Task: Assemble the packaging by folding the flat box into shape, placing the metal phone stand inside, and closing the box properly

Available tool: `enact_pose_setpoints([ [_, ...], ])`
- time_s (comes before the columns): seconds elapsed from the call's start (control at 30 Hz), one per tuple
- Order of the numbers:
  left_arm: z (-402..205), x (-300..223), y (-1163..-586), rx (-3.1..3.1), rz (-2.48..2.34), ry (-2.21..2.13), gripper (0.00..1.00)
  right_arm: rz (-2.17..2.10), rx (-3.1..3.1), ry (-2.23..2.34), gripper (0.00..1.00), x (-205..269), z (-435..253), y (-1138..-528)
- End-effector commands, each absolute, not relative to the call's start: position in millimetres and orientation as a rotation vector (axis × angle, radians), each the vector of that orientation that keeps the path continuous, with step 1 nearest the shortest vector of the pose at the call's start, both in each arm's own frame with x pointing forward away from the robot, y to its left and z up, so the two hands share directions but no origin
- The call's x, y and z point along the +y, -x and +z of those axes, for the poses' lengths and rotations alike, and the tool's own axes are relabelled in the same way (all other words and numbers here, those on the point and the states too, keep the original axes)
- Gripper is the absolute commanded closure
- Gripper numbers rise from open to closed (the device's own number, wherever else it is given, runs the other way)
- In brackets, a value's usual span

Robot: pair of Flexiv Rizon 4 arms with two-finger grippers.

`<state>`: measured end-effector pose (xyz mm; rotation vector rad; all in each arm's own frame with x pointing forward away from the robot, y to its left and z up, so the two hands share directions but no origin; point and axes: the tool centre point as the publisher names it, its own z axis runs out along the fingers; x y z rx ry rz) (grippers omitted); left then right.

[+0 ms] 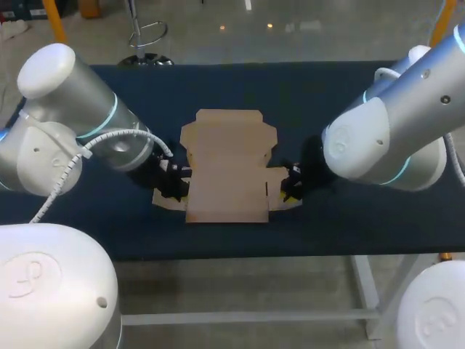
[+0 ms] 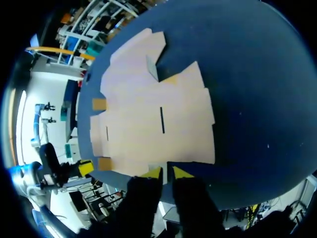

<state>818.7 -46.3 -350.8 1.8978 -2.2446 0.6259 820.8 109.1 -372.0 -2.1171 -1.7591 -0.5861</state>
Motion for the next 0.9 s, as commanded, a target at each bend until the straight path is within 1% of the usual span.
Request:
enact_pose_setpoints([
  [0.03,-342.6,-38.9,-818.7,-2.243,0.631,-1.892,0.01,-0.666,-1.643,1.914,0.21,95.2,-357.2,-824.2],
  [0.07,-341.1,-37.9,-819.3,-2.242,0.633,-1.893,0.0,-0.665,-1.641,1.914,0.02,93.7,-355.8,-826.3],
  [0.1,-340.1,-37.2,-819.7,-2.242,0.635,-1.891,0.0,-0.665,-1.64,1.914,0.0,92.8,-354.9,-827.4],
  [0.57,-304.5,-19.0,-838.2,-2.232,0.667,-1.867,0.0,-0.651,-1.591,1.924,0.0,70.7,-323.5,-856.5],
  [0.7,-287.2,-12.5,-851.5,-2.233,0.611,-1.866,0.0,-0.541,-1.598,1.885,0.0,65.7,-313.2,-869.7],
  [0.9,-287.2,-12.5,-851.5,-2.233,0.611,-1.866,0.0,-0.541,-1.598,1.885,0.0,65.7,-313.2,-869.7],
])
